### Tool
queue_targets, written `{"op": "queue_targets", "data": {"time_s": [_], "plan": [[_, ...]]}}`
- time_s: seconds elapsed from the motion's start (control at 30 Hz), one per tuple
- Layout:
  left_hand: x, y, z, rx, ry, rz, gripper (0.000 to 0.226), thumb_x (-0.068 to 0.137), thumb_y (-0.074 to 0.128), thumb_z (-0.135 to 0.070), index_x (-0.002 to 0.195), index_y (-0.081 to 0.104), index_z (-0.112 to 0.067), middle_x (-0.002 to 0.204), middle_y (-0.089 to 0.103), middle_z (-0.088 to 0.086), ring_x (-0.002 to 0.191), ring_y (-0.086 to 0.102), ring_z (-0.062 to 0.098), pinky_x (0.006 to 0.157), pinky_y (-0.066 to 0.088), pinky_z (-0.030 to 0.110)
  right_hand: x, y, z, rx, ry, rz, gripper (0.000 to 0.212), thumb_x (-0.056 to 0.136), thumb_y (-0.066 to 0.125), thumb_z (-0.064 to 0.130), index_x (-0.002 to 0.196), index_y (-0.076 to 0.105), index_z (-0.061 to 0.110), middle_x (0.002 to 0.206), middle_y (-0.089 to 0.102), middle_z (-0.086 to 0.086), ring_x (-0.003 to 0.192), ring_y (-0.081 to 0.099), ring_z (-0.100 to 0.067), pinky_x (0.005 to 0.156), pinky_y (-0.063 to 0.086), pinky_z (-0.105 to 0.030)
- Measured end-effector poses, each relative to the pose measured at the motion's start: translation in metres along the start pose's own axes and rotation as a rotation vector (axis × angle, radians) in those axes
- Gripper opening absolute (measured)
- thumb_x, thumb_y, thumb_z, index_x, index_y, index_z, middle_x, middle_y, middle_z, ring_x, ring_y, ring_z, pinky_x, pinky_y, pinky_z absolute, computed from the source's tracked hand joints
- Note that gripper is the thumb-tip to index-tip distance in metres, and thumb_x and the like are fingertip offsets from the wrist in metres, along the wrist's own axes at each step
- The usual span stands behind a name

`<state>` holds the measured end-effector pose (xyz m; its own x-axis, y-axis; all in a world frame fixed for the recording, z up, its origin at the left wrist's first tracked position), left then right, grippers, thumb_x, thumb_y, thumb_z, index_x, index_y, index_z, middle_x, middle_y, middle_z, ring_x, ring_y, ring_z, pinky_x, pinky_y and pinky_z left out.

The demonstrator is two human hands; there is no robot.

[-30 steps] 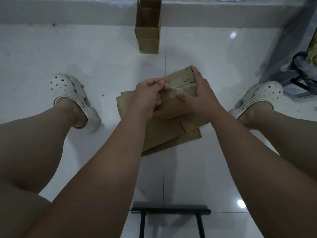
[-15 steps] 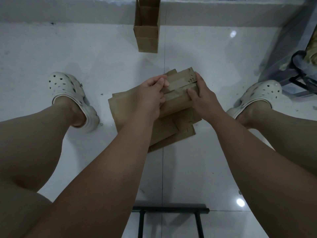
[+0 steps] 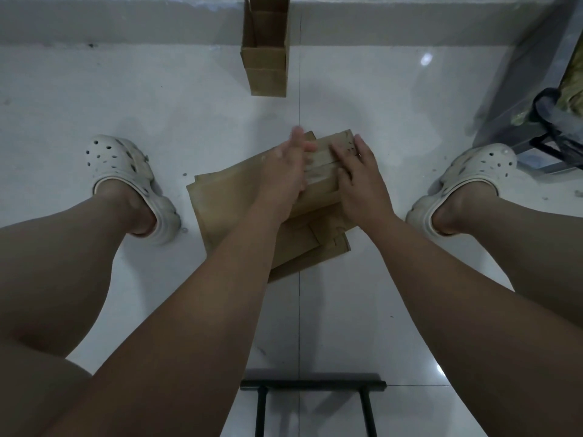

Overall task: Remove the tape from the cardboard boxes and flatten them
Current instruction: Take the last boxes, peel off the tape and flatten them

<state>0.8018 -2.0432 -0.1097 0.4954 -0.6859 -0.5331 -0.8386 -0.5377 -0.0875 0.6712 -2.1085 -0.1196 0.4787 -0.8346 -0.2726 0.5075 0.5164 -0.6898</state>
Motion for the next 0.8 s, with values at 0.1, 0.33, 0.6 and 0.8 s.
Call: {"op": "queue_targets", "data": {"time_s": [0.1,0.33,0.6,0.8], "plan": [[-0.006,0.02,-0.016,0.607,0.185,0.107,0.035,0.085,0.063,-0.046,0.109,0.063,-0.02,0.091,0.057,-0.011,0.078,0.049,0.005,0.064,0.037,0.019,-0.001,0.005,-0.005,0.081,0.019,0.088,0.046,0.104,0.037,0.022,0.149,0.035,0.035,0.164,0.003,0.005,0.147,0.012,-0.009,0.102,0.017,-0.016],[-0.005,0.032,-0.019,1.076,0.25,0.024,0.019,0.097,0.049,-0.021,0.106,0.06,-0.008,0.11,0.059,0.01,0.095,0.054,0.021,0.07,0.031,0.024,-0.005,0.014,-0.01,0.16,0.068,0.138,0.049,0.105,0.037,0.018,0.149,0.031,0.036,0.159,0.02,-0.004,0.143,0.021,-0.013,0.098,0.017,-0.01],[0.001,0.012,-0.018,0.629,0.267,0.025,0.023,0.097,0.048,-0.023,0.075,0.041,-0.021,0.084,0.041,-0.005,0.073,0.044,0.012,0.061,0.032,0.024,-0.004,0.008,-0.016,0.125,0.132,0.083,0.048,0.104,0.038,0.016,0.147,0.037,0.038,0.16,0.015,-0.008,0.144,0.019,-0.024,0.113,0.022,-0.029],[-0.001,0.004,-0.012,0.383,0.297,0.01,0.023,0.099,0.041,-0.022,0.077,0.041,-0.028,0.085,0.065,0.001,0.077,0.059,0.018,0.071,0.051,0.043,-0.006,0.006,0.026,-0.203,-0.086,-0.134,0.035,0.098,0.051,0.021,0.131,0.06,0.026,0.156,0.032,-0.007,0.145,0.022,-0.029,0.118,0.02,-0.047]]}}
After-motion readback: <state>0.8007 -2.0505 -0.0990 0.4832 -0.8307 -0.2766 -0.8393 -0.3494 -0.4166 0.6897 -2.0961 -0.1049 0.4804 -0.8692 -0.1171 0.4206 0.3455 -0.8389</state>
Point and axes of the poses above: each hand's wrist, its own x-axis towards the middle knuckle, its own y-axis out of the palm, z = x × y, the point moved 8 cm from there along x, towards the middle knuckle
